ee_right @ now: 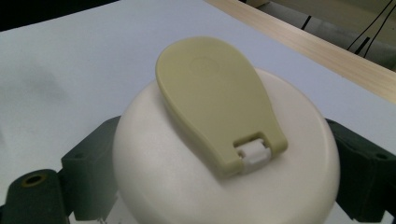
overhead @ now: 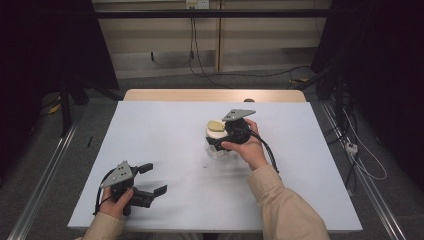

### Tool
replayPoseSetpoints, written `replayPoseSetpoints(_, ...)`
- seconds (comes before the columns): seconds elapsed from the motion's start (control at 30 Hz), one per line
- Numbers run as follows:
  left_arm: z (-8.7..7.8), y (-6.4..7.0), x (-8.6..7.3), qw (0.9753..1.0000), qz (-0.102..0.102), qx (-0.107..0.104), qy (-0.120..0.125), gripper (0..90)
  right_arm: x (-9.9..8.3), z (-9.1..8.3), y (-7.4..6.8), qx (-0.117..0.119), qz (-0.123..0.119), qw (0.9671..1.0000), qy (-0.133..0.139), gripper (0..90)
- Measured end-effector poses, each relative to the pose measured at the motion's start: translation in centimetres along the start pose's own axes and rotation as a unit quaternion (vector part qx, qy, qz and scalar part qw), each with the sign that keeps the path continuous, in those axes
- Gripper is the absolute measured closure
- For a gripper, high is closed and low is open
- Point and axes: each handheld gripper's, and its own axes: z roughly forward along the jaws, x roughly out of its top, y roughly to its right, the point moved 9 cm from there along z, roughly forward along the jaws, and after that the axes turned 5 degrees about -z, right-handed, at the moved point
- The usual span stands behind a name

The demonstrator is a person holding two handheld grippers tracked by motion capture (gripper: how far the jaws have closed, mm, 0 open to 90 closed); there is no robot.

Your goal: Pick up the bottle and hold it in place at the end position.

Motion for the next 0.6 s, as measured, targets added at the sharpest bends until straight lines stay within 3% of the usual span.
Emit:
replayPoseSetpoints(0.27, 0.0, 0.0, 0.0, 1.0000, 0.000, 0.000, -0.002, 3.5, 0.2, -0.3, 0.0, 0.002, 0.023, 0.9997, 0.010, 9.1)
replayPoseSetpoints(0.6, 0.1, 0.1, -0.1, 1.0000, 0.003, -0.001, -0.004, 3.5, 0.6, -2.1, 0.2, -0.003, 0.034, 0.9991, 0.024, 10.4)
